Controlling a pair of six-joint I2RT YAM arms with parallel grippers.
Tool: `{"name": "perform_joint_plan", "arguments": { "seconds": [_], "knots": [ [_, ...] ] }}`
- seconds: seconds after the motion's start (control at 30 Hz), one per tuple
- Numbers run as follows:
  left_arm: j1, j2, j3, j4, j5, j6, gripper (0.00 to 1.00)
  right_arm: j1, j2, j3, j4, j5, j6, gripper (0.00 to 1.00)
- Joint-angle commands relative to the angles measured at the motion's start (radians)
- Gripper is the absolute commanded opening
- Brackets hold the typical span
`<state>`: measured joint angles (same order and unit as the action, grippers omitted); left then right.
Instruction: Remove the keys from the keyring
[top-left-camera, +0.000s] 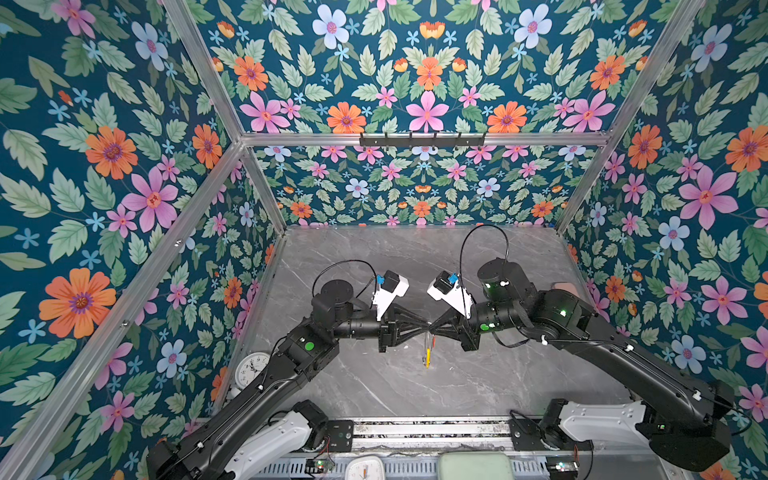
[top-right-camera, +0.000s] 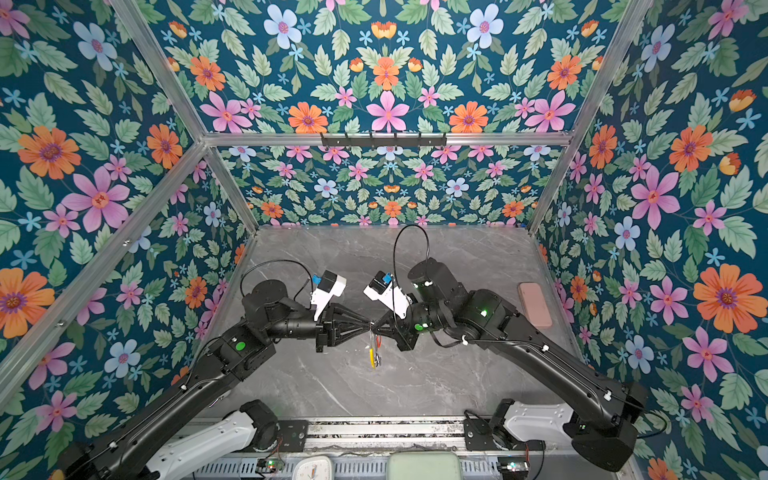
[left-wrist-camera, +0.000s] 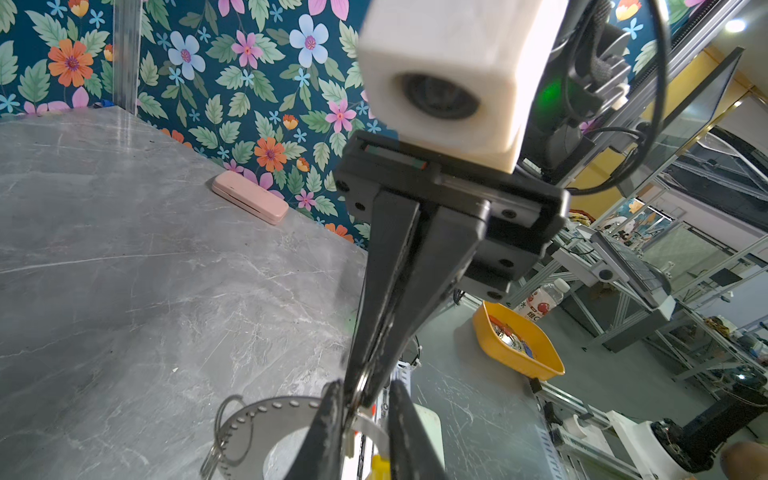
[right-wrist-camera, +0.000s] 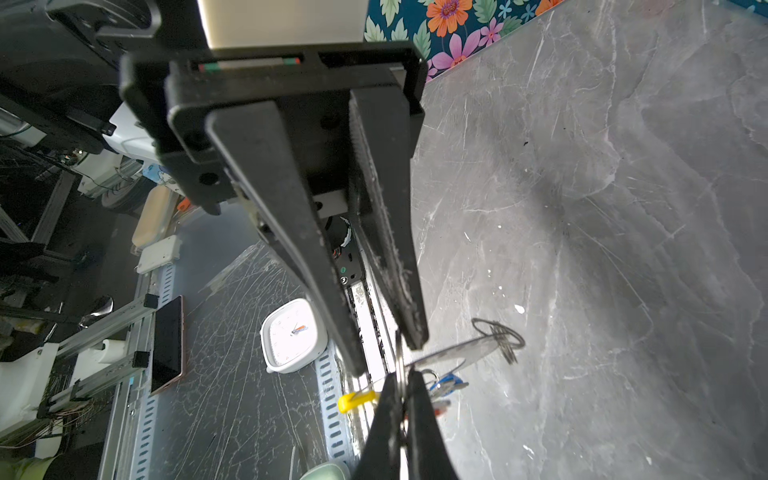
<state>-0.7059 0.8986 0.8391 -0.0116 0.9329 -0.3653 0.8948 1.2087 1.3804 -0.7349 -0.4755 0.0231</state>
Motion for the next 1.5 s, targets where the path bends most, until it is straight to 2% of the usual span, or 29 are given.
{"name": "perform_joint_plan", "arguments": {
  "seconds": [0.0, 0.33, 0.47, 0.53, 0.7, 0.87, 1.03, 1.2, 1.33, 1.47],
  "knots": [
    [0.001, 0.002, -0.004, 0.053, 0.025, -0.01, 0.17, 0.002, -0.001, 0.007, 0.04, 0.006, 0.003, 0.0],
    [0.0, -0.028, -0.053, 0.181, -0.016, -0.031, 0.0, 0.003, -0.011, -0.014, 0.103, 0.016, 0.024, 0.01],
    [0.002, -0.053, -0.091, 0.3, -0.054, -0.052, 0.0, 0.004, -0.049, -0.058, 0.193, 0.036, 0.038, 0.2],
    [0.001, -0.066, -0.107, 0.352, -0.079, -0.055, 0.0, 0.006, -0.092, -0.111, 0.279, 0.058, 0.05, 0.29],
    [0.0, -0.093, -0.168, 0.51, -0.122, -0.087, 0.0, 0.009, -0.218, -0.274, 0.545, 0.097, 0.094, 0.37],
    [0.001, -0.092, -0.219, 0.654, -0.133, -0.125, 0.0, 0.009, -0.312, -0.417, 0.799, 0.13, 0.139, 0.41],
    [0.001, -0.083, -0.284, 0.844, -0.128, -0.186, 0.0, 0.009, -0.312, -0.474, 0.938, 0.08, 0.19, 0.42],
    [0.001, -0.041, -0.317, 1.012, -0.09, -0.271, 0.0, 0.009, -0.295, -0.478, 0.975, 0.056, 0.213, 0.44],
    [0.0, -0.024, -0.319, 1.048, -0.065, -0.299, 0.0, 0.009, -0.271, -0.455, 0.954, -0.038, 0.22, 0.45],
    [0.001, -0.032, -0.328, 1.063, -0.06, -0.306, 0.0, 0.009, -0.255, -0.441, 0.911, -0.064, 0.219, 0.46]
  ]
}}
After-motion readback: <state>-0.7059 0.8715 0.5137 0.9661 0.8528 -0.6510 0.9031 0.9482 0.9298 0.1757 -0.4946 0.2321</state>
